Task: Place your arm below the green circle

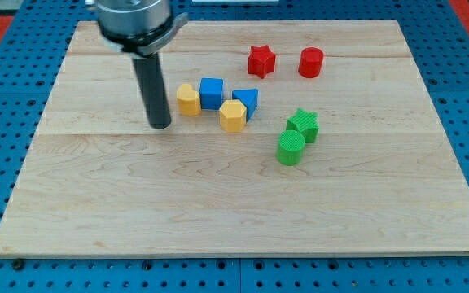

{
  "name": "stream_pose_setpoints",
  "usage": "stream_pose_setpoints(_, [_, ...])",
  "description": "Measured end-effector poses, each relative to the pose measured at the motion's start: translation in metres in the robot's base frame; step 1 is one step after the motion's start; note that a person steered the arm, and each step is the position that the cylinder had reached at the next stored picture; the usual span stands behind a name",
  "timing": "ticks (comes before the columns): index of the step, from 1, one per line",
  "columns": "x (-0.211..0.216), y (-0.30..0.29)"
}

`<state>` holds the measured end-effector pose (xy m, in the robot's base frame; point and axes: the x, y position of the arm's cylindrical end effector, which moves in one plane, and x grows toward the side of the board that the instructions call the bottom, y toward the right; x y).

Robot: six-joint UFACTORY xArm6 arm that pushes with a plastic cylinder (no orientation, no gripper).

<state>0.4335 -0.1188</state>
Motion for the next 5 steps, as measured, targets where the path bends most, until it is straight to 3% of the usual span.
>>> stream_pose_setpoints(2, [0.002,-0.001])
stream_pose_setpoints(3, [0.026,-0.012])
stream_pose_setpoints(4, [0.079,0.007])
stream_pose_setpoints(5, [0.086,0.085])
